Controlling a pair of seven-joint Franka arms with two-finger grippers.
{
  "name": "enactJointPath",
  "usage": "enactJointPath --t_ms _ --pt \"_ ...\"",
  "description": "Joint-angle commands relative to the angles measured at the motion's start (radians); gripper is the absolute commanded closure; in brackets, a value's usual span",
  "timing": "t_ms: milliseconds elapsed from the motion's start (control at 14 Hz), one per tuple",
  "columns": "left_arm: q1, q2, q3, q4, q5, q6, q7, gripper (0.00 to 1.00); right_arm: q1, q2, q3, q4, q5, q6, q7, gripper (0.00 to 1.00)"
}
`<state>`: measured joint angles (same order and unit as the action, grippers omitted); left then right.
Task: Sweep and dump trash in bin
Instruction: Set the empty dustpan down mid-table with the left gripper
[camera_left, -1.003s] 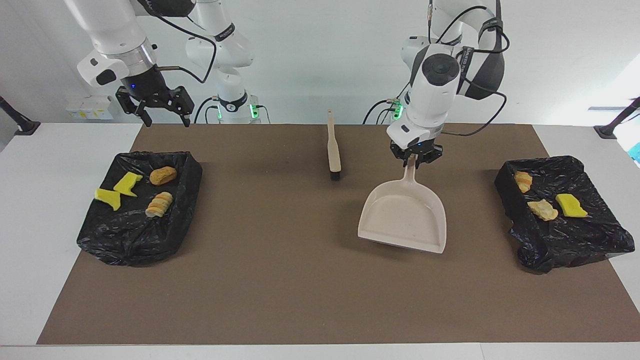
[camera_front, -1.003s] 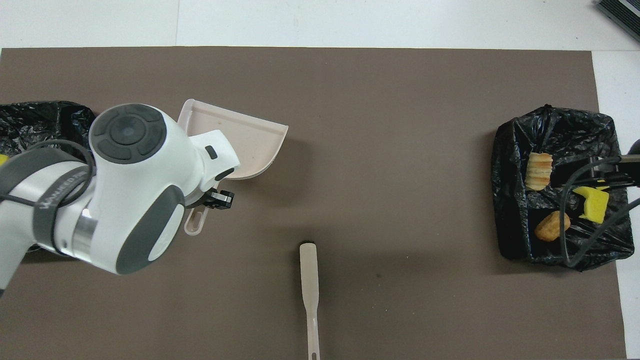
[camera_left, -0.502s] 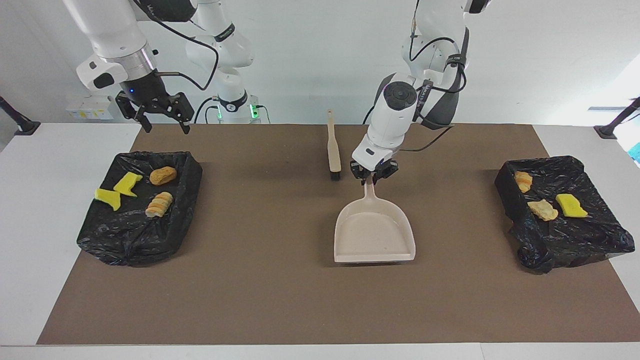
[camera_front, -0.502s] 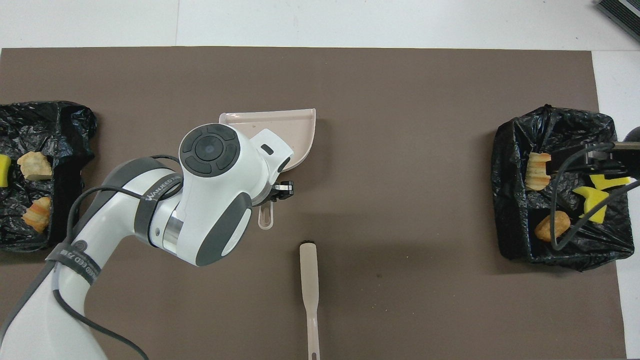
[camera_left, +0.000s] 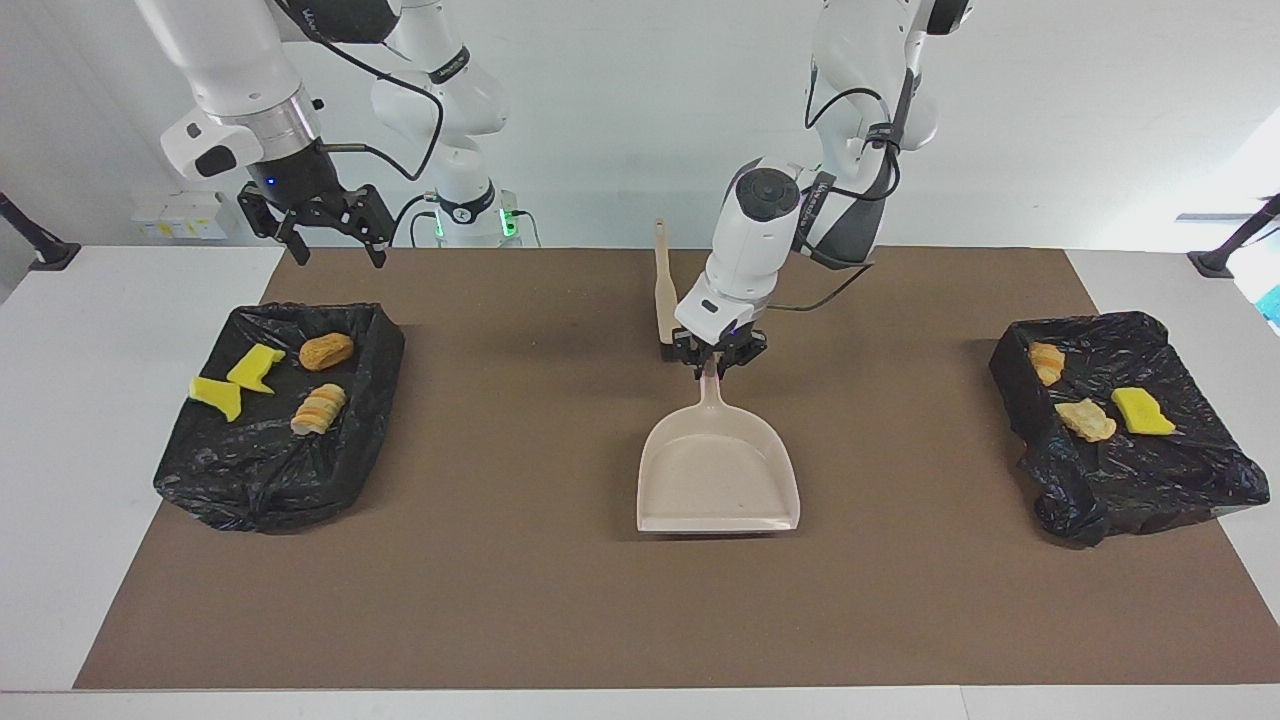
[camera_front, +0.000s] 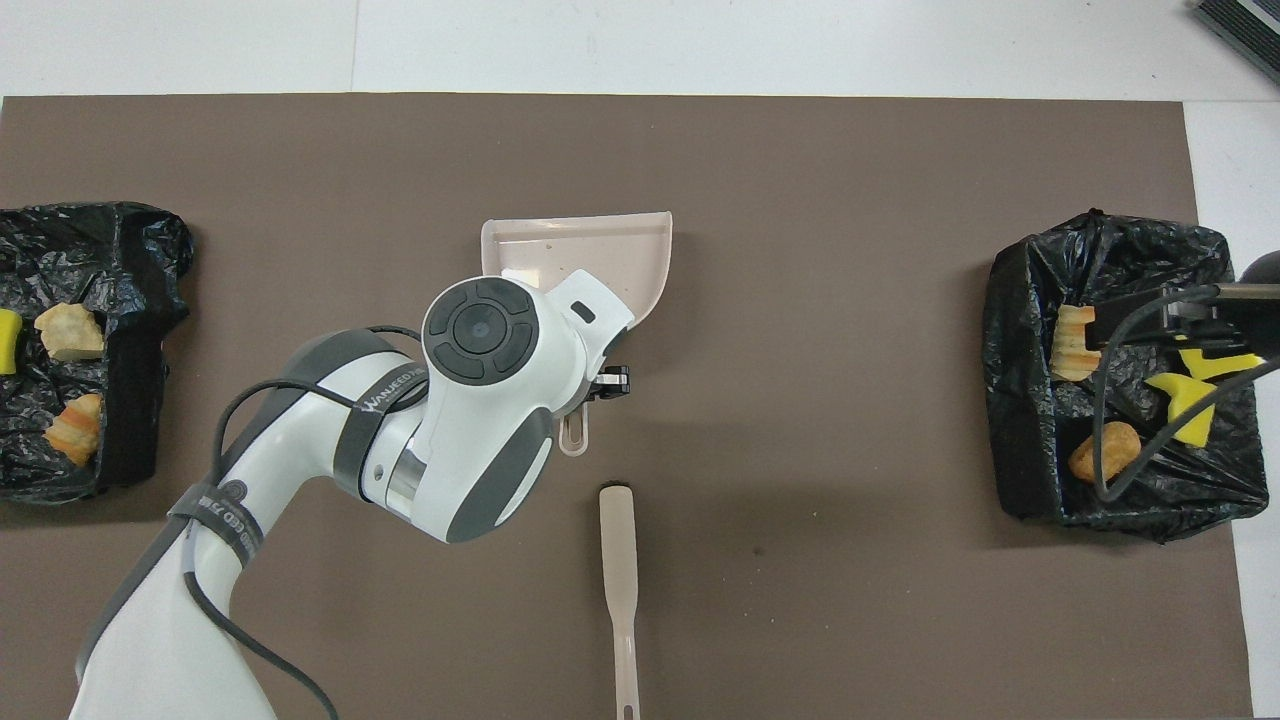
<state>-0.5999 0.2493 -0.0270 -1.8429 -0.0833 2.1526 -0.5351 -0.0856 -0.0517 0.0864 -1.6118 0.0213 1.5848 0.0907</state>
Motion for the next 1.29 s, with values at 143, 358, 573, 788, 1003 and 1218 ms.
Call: enactJointPath --t_ms 143,358,573,788,1003,1218 --pt "-0.028 0.007 0.019 -0.032 -0.015 0.072 0.000 0.44 -0.013 0.000 0.007 -0.002 0.019 0.007 0.017 0.00" --pt "-0.021 0.005 0.019 -0.041 -0.015 0.073 0.000 0.28 -0.013 0.000 0.007 -0.002 0.020 0.007 0.017 0.00" --pt "-0.017 0.005 0.021 -0.036 -0.015 0.070 0.000 0.13 -0.013 0.000 0.007 -0.002 0.020 0.007 0.017 0.00" --pt "0.021 -0.010 0.024 -0.027 -0.012 0.053 0.003 0.00 -0.013 0.000 0.007 -0.002 0.020 0.007 0.017 0.00" --pt "0.048 -0.047 0.054 -0.024 -0.003 -0.002 0.123 0.00 -0.013 -0.002 0.007 -0.002 0.020 0.007 0.017 0.00" --pt "0.159 -0.111 0.067 -0.006 -0.004 -0.115 0.369 0.00 -0.013 0.000 0.007 -0.002 0.020 0.007 0.017 0.00"
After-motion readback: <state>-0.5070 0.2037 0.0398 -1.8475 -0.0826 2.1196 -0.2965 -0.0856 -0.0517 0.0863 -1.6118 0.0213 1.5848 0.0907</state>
